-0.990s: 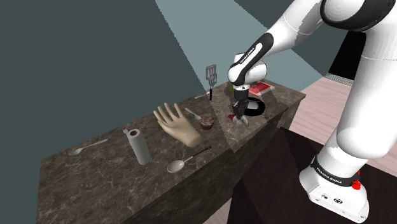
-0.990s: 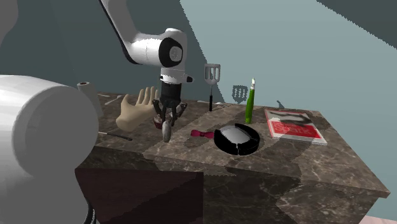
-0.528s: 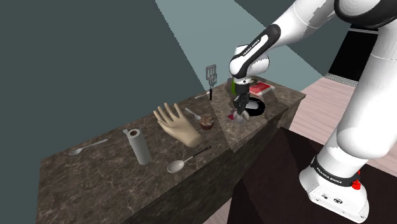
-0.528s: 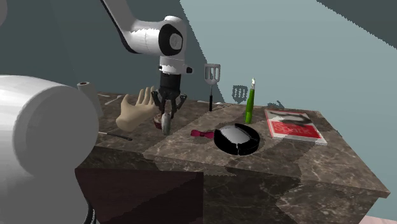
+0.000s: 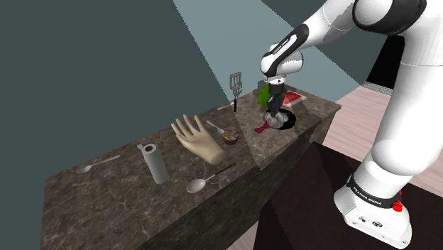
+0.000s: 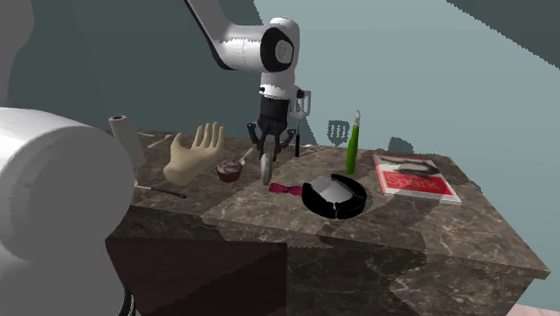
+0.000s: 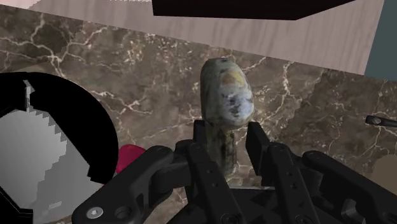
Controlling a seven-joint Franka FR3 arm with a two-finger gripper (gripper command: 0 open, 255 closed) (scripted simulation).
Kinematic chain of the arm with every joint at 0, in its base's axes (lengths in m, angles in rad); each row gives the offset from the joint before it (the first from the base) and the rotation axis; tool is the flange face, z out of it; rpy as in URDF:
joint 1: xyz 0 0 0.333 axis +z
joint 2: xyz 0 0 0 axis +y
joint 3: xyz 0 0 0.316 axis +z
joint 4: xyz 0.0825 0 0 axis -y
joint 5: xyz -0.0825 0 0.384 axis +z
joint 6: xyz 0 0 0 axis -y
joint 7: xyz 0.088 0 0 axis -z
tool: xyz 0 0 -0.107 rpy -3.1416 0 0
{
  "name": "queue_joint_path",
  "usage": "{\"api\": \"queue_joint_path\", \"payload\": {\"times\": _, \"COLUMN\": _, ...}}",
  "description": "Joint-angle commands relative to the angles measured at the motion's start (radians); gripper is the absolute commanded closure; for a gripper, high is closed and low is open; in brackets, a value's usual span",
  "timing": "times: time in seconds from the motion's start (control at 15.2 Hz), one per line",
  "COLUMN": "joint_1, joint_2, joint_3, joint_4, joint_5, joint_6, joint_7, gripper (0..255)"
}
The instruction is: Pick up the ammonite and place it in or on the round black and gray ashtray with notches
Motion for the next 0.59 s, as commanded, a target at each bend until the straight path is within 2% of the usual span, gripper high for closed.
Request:
{"api": "queue_joint_path", "payload": {"times": 0.0, "joint_1": -0.028, "joint_2": 0.043, "joint_3": -0.014, "joint_4": 0.065, "joint_5": 0.003, "joint_6": -0.026, "joint_7": -0.041, "gripper": 255}}
{"api": "queue_joint_path", "payload": {"times": 0.53, "joint_1": -0.147, "joint_2": 0.231, "joint_3": -0.049, "joint_4": 0.363, "joint_5": 0.027, "joint_6": -0.149, "joint_7": -0.183, "gripper": 255}}
